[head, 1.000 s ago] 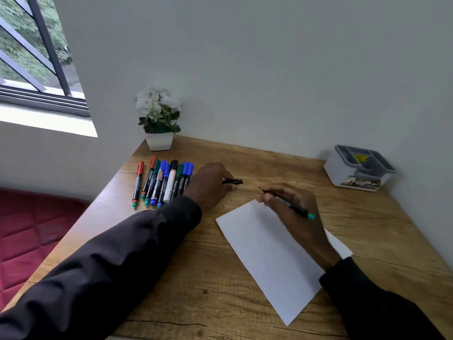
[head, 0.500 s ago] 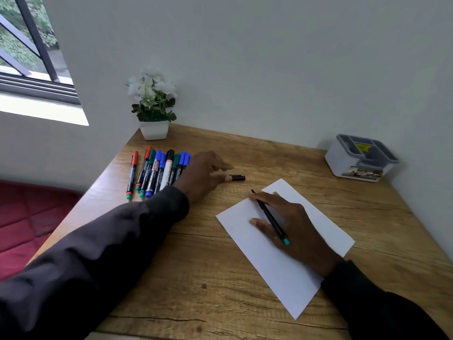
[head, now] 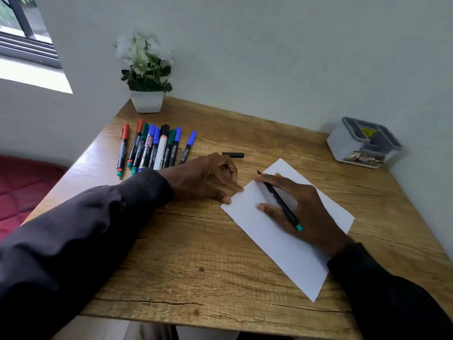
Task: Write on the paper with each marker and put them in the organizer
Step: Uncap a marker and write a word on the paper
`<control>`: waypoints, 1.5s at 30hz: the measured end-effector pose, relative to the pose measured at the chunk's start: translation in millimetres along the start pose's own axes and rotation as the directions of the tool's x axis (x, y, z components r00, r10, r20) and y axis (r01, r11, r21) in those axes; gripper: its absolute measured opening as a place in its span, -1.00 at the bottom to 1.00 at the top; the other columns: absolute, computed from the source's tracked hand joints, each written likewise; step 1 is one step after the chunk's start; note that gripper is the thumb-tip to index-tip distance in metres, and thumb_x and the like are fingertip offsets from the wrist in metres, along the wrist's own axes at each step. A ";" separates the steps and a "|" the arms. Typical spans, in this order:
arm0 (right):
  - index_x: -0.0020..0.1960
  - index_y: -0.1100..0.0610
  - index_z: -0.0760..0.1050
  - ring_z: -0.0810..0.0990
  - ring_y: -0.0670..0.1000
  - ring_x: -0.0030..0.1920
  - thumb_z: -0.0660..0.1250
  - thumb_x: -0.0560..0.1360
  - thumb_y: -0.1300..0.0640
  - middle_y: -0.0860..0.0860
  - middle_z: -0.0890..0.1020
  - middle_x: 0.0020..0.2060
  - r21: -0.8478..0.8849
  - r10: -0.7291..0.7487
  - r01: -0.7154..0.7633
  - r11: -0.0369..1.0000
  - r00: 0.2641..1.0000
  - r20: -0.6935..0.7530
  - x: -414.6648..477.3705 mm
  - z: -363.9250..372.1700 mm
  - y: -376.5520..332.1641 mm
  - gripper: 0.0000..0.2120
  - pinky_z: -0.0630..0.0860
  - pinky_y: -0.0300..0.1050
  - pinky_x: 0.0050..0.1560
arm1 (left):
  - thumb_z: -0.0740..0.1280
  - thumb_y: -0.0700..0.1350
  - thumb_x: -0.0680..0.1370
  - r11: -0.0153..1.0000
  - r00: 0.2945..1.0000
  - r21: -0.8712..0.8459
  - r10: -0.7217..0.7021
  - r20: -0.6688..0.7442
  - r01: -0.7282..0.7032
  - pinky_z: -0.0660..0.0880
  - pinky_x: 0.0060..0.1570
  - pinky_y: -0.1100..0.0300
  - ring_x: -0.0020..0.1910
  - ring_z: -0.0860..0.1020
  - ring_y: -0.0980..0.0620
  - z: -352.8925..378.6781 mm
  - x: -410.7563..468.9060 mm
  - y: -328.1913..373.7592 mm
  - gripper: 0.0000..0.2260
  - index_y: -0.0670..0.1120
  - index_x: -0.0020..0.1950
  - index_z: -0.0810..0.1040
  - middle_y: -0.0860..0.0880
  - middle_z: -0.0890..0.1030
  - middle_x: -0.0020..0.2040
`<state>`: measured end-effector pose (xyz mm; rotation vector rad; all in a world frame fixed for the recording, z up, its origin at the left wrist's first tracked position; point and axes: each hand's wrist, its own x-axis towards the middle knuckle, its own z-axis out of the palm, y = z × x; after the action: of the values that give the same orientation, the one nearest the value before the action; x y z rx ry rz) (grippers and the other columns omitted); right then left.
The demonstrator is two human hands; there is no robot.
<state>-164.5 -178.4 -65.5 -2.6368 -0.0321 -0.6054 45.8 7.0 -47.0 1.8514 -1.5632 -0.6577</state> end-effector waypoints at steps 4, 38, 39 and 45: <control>0.08 0.22 0.72 0.75 -0.03 -0.03 0.43 0.58 0.20 0.05 0.77 -0.03 0.167 0.108 -0.073 0.983 0.972 -0.210 5.3 5.7 -18.8 -0.87 0.69 -0.06 -0.03 | 0.51 -0.06 0.44 0.999 0.999 -0.011 -0.042 -0.023 0.042 0.37 -0.16 0.64 -0.05 0.39 0.58 -0.8 0.0 -0.6 -0.61 0.01 0.21 0.49 0.25 0.43 0.03; -0.19 0.20 0.67 0.66 0.05 -0.49 0.47 0.50 0.32 0.08 0.68 -0.36 0.544 0.303 -0.264 0.797 0.953 0.019 19.6 37.3 -49.6 -0.90 0.52 -0.25 -0.44 | 0.47 -0.05 0.48 0.996 0.996 -0.013 0.087 0.028 -0.087 0.32 0.00 0.64 0.14 0.36 0.44 -2.4 -1.0 -7.5 -0.70 0.12 0.18 0.55 0.22 0.42 0.11; -0.19 0.19 0.67 0.66 0.05 -0.49 0.46 0.49 0.32 0.07 0.68 -0.37 0.541 0.298 -0.259 0.800 0.954 0.016 19.9 37.8 -49.4 -0.89 0.51 -0.26 -0.43 | 0.47 -0.07 0.48 0.996 0.996 -0.030 0.081 0.022 -0.081 0.31 -0.02 0.66 0.11 0.35 0.49 -2.3 -0.3 -8.9 -0.67 0.14 0.18 0.50 0.25 0.41 0.09; -0.18 0.17 0.68 0.66 -0.05 -0.43 0.48 0.48 0.30 -0.03 0.67 -0.37 0.499 0.278 -0.247 0.831 0.961 0.013 20.4 39.4 -45.7 -0.91 0.51 -0.28 -0.36 | 0.47 -0.08 0.47 0.995 0.996 -0.062 0.085 0.022 -0.083 0.29 -0.08 0.69 0.03 0.32 0.62 -1.2 1.3 -11.1 -0.65 0.16 0.17 0.44 0.31 0.36 0.01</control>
<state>-135.2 -122.1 -70.3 -2.0715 0.1706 -0.4995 54.4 7.1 -54.3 1.7290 -1.6096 -0.6845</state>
